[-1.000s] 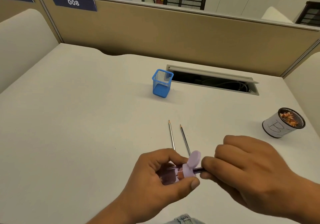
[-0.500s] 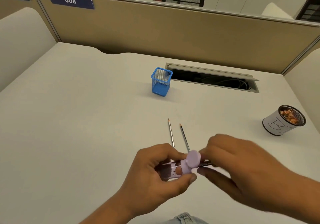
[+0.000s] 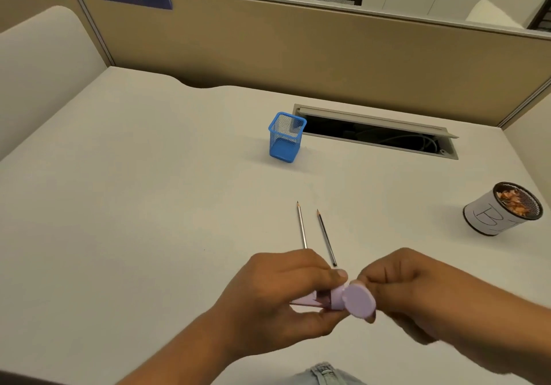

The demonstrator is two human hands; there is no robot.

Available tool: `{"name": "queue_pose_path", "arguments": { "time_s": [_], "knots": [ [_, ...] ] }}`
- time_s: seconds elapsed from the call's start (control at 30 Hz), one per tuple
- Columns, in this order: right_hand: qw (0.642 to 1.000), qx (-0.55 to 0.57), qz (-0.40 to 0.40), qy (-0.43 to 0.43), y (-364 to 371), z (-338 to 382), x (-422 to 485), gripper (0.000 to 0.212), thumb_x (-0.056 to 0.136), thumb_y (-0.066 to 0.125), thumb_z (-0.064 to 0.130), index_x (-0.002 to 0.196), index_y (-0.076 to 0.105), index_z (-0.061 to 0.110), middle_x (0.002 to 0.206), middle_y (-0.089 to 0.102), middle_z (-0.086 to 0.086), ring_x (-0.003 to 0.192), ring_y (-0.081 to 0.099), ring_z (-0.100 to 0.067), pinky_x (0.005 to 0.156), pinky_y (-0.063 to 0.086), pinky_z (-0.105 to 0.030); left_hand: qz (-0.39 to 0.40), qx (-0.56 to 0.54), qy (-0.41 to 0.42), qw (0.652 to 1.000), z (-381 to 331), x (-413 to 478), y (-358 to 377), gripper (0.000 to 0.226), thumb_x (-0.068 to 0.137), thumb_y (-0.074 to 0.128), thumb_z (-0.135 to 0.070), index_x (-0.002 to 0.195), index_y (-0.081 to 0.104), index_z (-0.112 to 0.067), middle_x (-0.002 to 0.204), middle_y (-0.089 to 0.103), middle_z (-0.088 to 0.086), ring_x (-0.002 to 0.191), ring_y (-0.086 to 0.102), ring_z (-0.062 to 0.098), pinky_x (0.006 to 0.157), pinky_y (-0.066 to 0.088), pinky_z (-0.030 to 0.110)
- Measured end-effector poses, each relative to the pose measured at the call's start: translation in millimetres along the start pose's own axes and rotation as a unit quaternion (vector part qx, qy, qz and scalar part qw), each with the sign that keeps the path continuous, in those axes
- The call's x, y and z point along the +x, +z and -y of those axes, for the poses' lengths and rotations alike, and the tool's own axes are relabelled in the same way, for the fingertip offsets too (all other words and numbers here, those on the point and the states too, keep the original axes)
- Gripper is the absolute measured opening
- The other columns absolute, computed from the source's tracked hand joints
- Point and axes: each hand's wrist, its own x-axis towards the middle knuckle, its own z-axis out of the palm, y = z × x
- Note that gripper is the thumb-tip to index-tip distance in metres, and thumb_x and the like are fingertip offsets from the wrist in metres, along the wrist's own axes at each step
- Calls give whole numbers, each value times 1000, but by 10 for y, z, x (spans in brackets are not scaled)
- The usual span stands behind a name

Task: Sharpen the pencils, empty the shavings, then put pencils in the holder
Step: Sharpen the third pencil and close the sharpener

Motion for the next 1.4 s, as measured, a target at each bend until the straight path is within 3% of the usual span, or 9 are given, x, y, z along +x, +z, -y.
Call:
{"name": "queue_pose_path", "arguments": {
  "time_s": [0.1,0.3,0.47,0.67,0.87,1.0,1.17,1.3,1.4],
  "knots": [
    [994,81,55,52,-78,29,35,37,93,62,25,59,63,11,45,31,1,41,20,-15,45,18,-22,-3,10,11,1000,56,0,11,24,79,84,-19,95,75,-4,88,76,4,76,67,16,62,55,27],
    [997,-59,39,23,-140,29,90,47,80,60,59,60,66,17,47,38,12,50,25,-16,50,23,-26,-4,-34,-50,998,79,23,85,22,77,86,-15,95,74,-9,84,73,-1,73,62,5,68,41,8],
    [992,27,110,60,-166,20,165,46,95,60,38,55,59,16,46,33,5,43,25,-13,44,23,-22,-17,63,55,996,147,-59,133,23,85,79,-22,104,67,-13,91,74,3,74,65,20,56,53,30],
    [980,97,138,106,-200,26,246,44,94,57,42,58,56,16,50,30,3,49,19,-17,46,19,-24,-11,119,104,987,313,-61,103,23,88,76,-25,108,67,-17,101,74,2,68,59,22,53,46,32],
    [992,105,52,38,-301,-19,376,45,96,53,41,63,66,13,53,34,3,49,25,-14,47,23,-24,-100,-30,-106,989,435,-14,85,20,84,79,-28,100,71,-18,94,73,-5,77,65,11,66,49,19],
    [980,158,-125,4,-367,-258,653,36,100,51,25,78,77,14,61,52,4,52,41,-12,52,36,-24,-193,-93,-262,941,537,-29,102,22,77,80,-35,96,71,-29,89,73,-1,72,65,25,63,58,42],
    [954,179,-238,29,-371,-686,1171,19,91,63,17,85,80,22,79,69,11,71,59,-11,67,47,-26,-210,-128,-326,913,614,-40,179,24,75,79,-39,96,72,-30,88,73,2,77,68,29,74,60,41],
    [928,134,-346,29,-317,-1030,1570,10,86,70,22,81,77,28,82,71,15,66,58,-1,57,42,-21,-202,-147,-361,898,651,-50,299,25,74,78,-42,96,73,-32,88,74,-2,79,68,26,75,60,26],
    [928,45,-368,34,-301,-1231,1780,8,84,71,24,84,74,31,77,71,17,59,61,2,54,42,-17,-190,-152,-382,891,673,-63,389,26,72,78,-44,95,73,-35,89,75,-3,82,69,27,75,60,29]
  ]
}}
